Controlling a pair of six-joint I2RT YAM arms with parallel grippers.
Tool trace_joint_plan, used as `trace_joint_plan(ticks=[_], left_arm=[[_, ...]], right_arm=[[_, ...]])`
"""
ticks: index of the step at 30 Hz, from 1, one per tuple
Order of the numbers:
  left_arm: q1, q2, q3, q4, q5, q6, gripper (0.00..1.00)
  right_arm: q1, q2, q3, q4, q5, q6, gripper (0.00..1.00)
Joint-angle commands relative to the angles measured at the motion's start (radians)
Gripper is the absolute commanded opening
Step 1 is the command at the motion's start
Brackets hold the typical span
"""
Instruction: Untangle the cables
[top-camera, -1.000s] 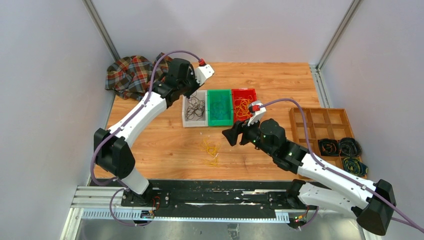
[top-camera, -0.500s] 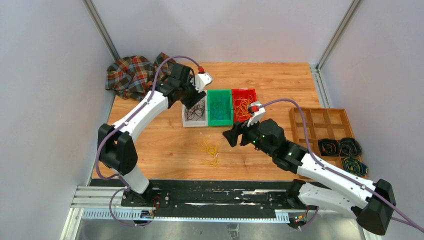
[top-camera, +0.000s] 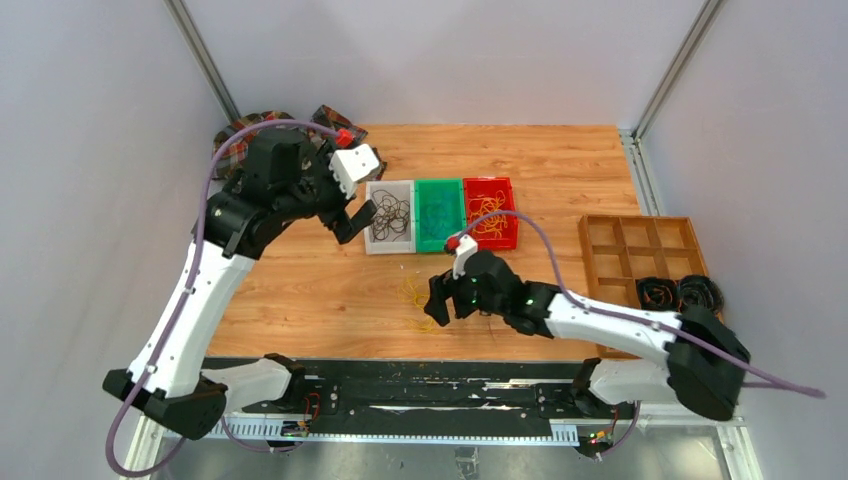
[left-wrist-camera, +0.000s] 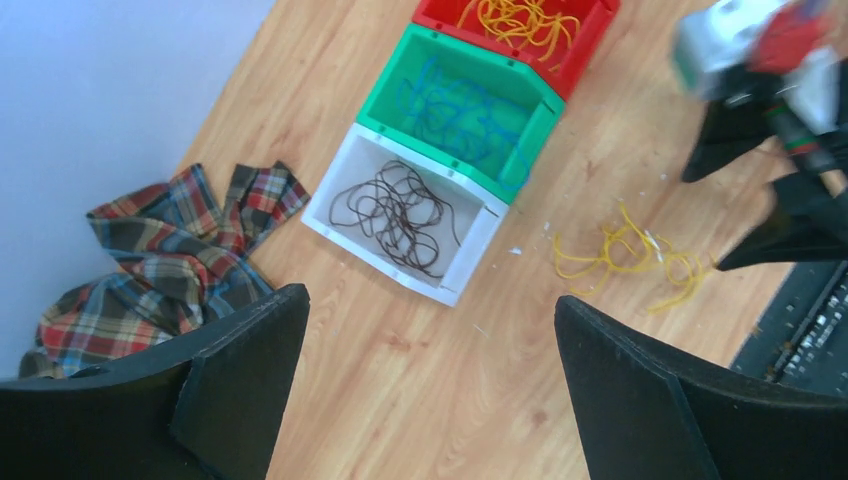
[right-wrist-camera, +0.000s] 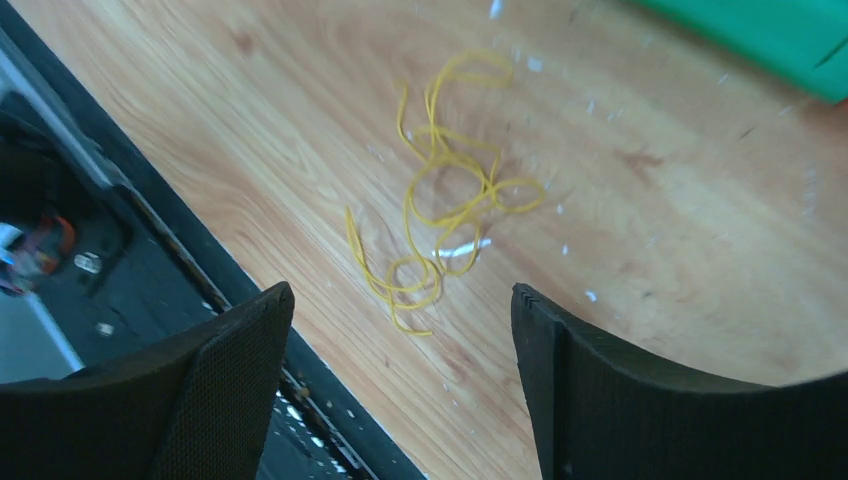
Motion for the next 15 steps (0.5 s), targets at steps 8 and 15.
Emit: trace_joint_plan(ticks=[8,15], left_arm=[[0.004,-0.063,-0.198,-0.061,0.036,0.001,0.98],[0.005,-0.082,-0.220,-0.061,0.055,0.009,0.98]], right_arm=[[-0.005,0.413,0.106,0.021,-0.068,-0.044,0.66],[-0.029,0.521,0.175,0.053,-0.098,-0.025,0.59]])
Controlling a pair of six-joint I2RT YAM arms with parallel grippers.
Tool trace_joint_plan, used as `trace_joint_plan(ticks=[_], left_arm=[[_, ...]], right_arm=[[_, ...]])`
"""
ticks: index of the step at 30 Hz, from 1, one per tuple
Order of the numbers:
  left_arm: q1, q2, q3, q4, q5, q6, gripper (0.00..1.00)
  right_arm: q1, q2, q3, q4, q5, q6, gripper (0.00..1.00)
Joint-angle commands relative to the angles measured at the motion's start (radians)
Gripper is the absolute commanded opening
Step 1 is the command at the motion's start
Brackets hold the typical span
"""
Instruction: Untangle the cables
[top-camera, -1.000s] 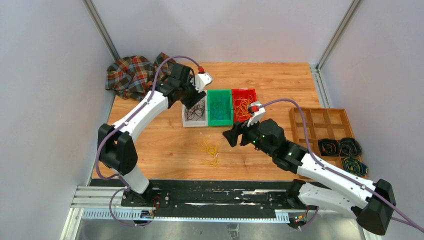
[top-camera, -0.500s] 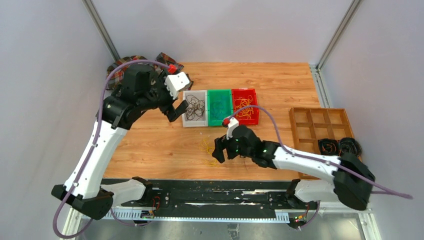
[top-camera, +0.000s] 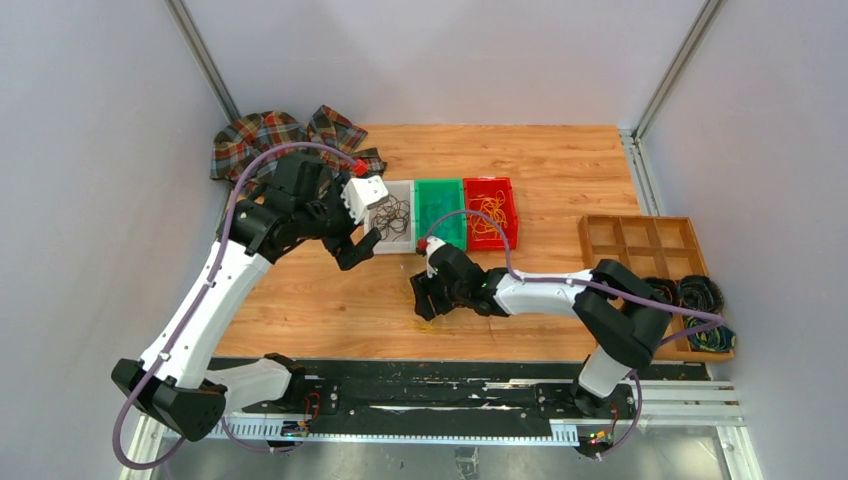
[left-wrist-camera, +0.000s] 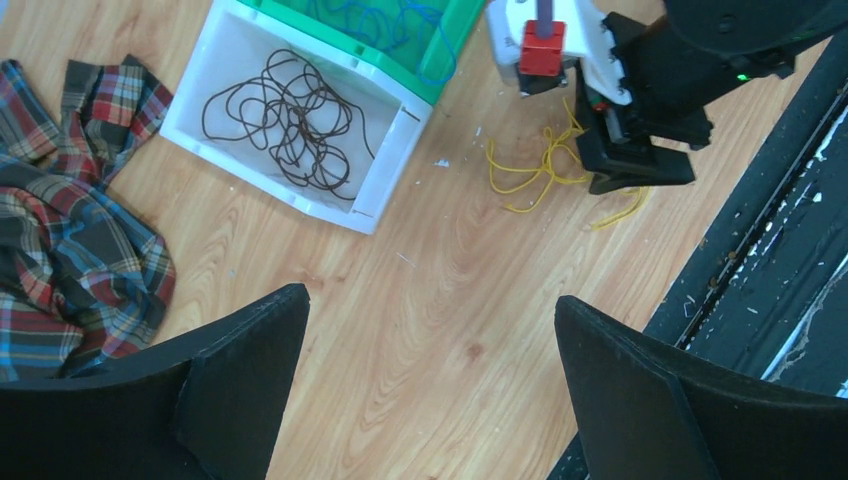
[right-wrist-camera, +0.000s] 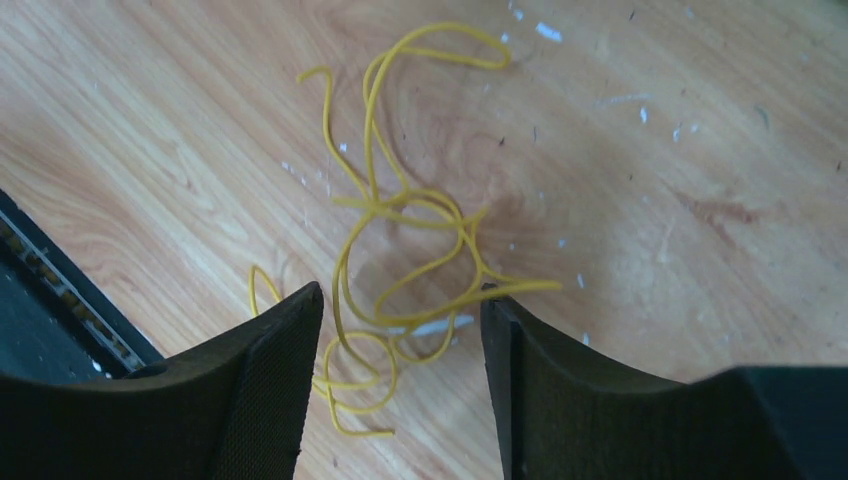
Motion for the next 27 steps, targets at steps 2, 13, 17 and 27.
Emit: trace_joint_plan(ticks=[2,13,17,27], left_arm=[[0.004,-0.031,-0.005,0.007,0.022,0.012,0.98],[0.004,-0.022,-0.026,0.006,0.064,0.023,0.97],[0.003,-0.025,-0.021,0.007,0.101,0.029,0.96],[-0.002,-0.018,-0.105,-0.024,0.295,0.076,0.92]], right_arm=[[-0.017,0.060,0.049,-0.004,-0.025,0.004,0.50],[-0.032,-0.093,0.064,-0.071,0.033,-0.023,0.01],[-0.033,-0.187,0.097,-0.105,0.002,-0.055,0.01],[-0.032,-0.369,0.154,-0.158,-0.135,-0.082,0.01]])
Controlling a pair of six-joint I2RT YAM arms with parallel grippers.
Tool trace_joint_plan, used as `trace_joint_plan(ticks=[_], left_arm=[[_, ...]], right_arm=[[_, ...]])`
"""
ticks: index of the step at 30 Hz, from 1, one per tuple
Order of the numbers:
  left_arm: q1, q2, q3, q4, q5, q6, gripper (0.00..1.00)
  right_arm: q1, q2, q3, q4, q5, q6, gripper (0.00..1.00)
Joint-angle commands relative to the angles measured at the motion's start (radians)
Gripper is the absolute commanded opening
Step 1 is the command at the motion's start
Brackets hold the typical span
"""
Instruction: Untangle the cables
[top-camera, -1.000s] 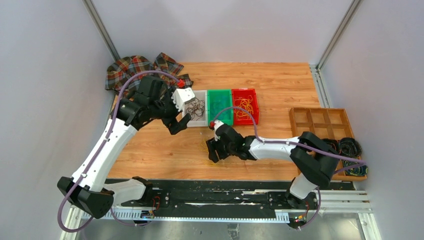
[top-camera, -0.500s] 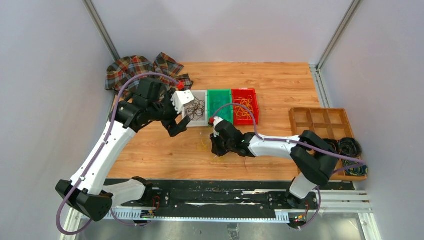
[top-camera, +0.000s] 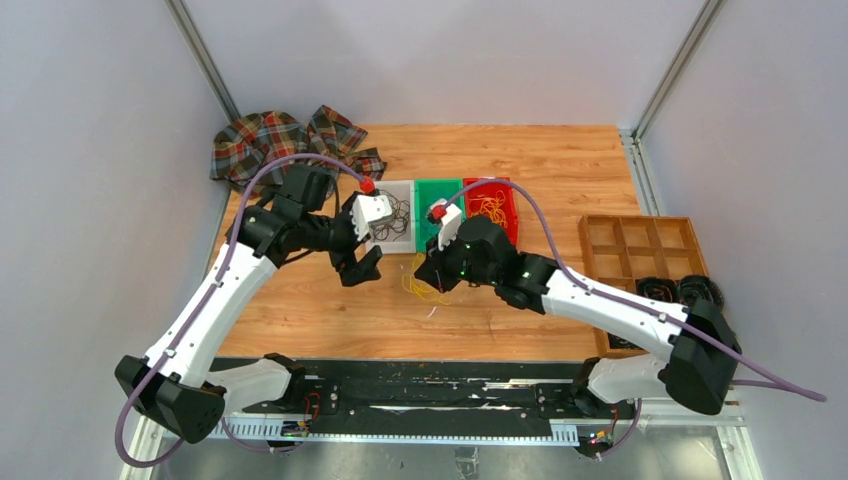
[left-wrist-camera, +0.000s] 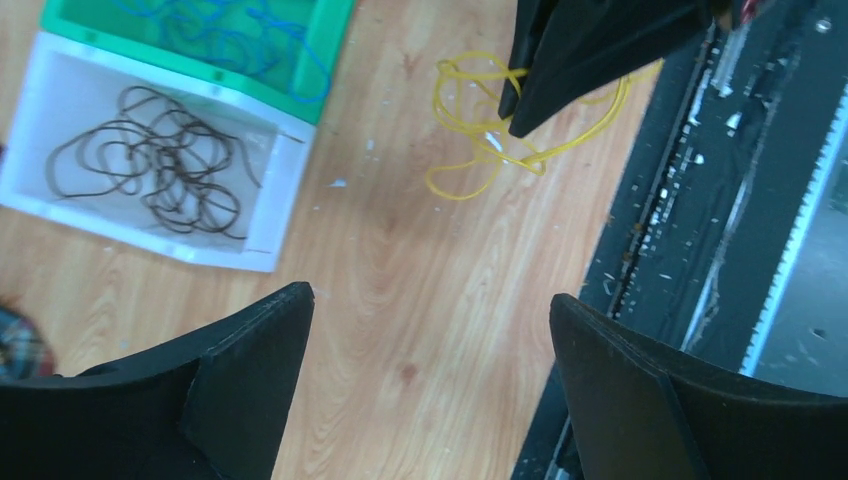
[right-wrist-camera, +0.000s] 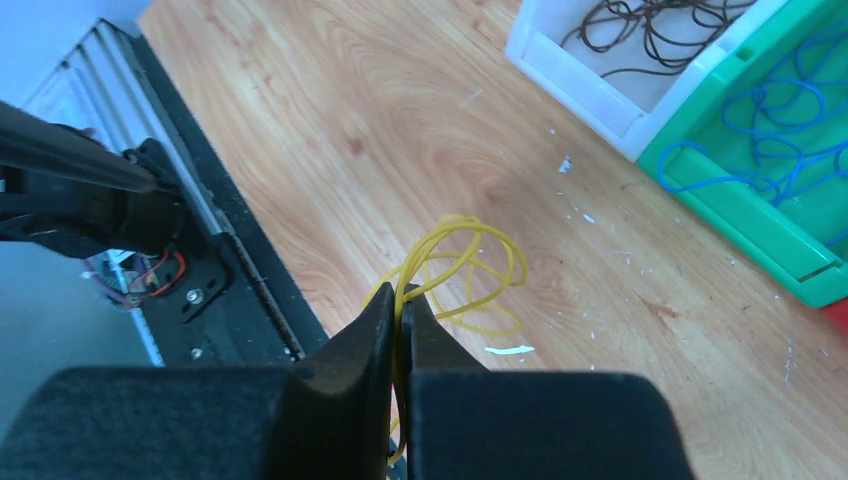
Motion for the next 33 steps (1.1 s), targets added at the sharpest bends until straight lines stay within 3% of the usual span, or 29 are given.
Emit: trace_joint_plan(ticks=[1,5,24,33], left_arm=[[-0.004,0.011,-0.029,-0.015,0.119,0.012,0.92],[-0.022,0.033,-0.038,-0.015,0.182,-0.028,0.90],[-0.102,0.000,-0.060,-0.015,0.193,0.050,0.87],[-0.103,-0.008,-0.067,-0.015,0.269,0.021,0.70]], right_arm=[[-0.021,-0.067,0.023,-0.033,-0.065,-0.004,0.01],[-0.021,-0.113,0.017,0.022,-0.095,0.039,0.01],[-0.021,-0.141,0.027,0.232,-0.292,0.198,0.01],[-0.020,-0.165,-0.001,0.246,-0.255,0.218,0.01]])
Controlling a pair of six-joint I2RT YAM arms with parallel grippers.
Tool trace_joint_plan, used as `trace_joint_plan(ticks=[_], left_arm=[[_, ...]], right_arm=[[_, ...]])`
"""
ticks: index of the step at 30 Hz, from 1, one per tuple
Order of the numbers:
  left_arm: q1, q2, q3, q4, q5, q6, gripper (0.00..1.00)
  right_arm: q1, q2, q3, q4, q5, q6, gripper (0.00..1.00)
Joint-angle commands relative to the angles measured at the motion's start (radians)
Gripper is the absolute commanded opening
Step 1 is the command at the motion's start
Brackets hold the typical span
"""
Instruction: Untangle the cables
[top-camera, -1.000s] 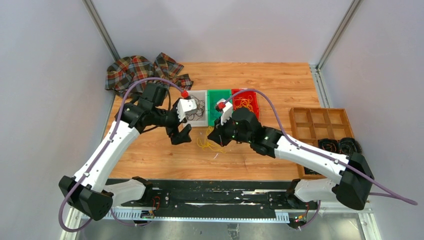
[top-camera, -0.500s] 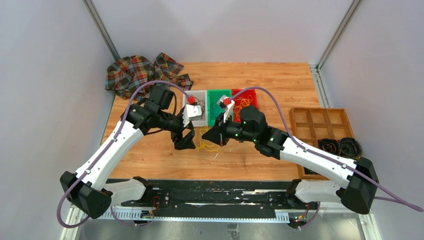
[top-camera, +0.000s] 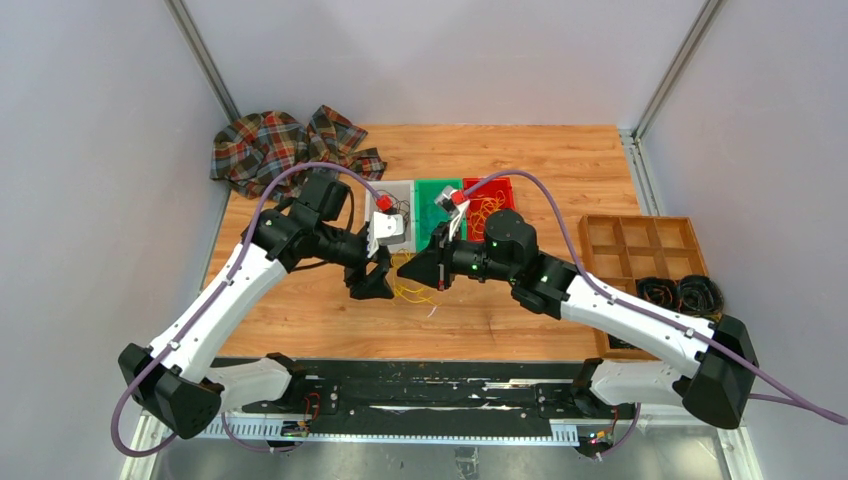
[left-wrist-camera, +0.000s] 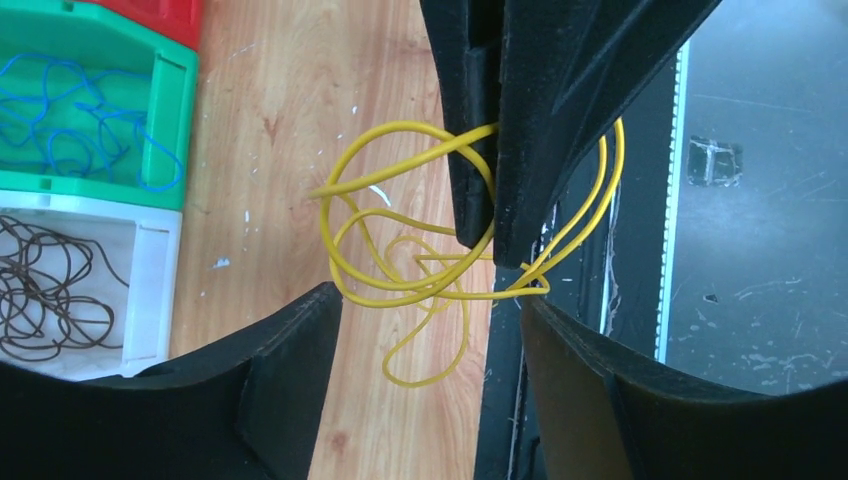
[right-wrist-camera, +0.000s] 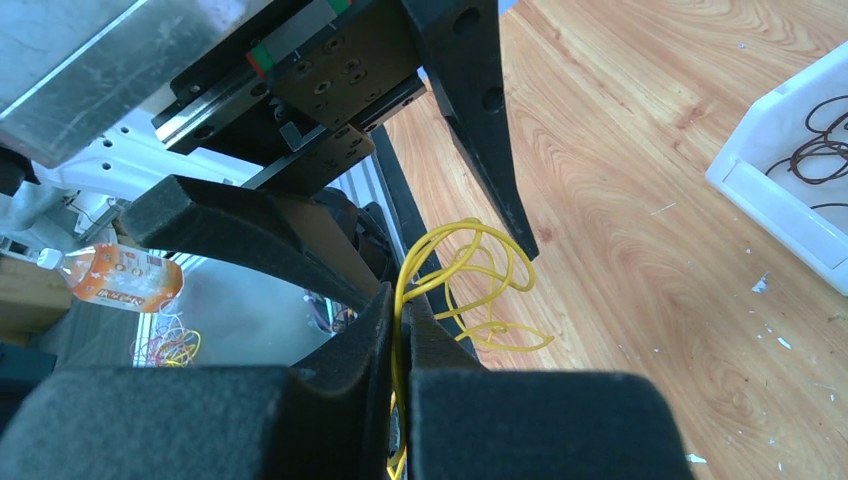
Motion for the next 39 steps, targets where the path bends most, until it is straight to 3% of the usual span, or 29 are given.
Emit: trace_joint_plan(ticks=[1,8,18,23,28,30,35,39], left_arm=[[-0.005,-0.032,-0.019,-0.001,0.062,-0.006,0.69],[-0.005,-0.050,-0.066,-0.002,-0.015,0.064,0.76],[-0.005,-0.021,-0.050,-0.001,-0.003,0.112,0.75],[-0.007,-0.031,-0.076,-0.002,0.019,0.108,0.55],[-0.007,-0.048,-0.066,-0.002,-0.011,0.075,0.18],[-0.007,-0.054,-0.049,-0.002,-0.034,0.062,0.07],[-0.007,-0.054,0.012,-0.028,-0.095,0.063,0.01],[-0.007,-0.044,0.071,-0.028,-0.186,0.071,0.01]], right_arm=[[-0.022,-0.046,-0.005,0.039,0.017,0.020,0.01],[-0.033,-0.068,-0.003,0.041,0.001,0.033,0.01],[-0.033,-0.044,-0.006,0.088,-0.016,0.073,0.01],[-0.035,-0.043,-0.006,0.081,0.001,0.070,0.01],[-0.035,-0.043,-0.019,0.066,0.028,0.059,0.01],[-0.037,-0.047,-0.022,0.056,0.037,0.052,0.01],[-0.051,-0.064,-0.036,-0.005,0.085,0.008,0.04],[-0.062,-0.080,-0.068,-0.106,0.216,-0.063,0.20]])
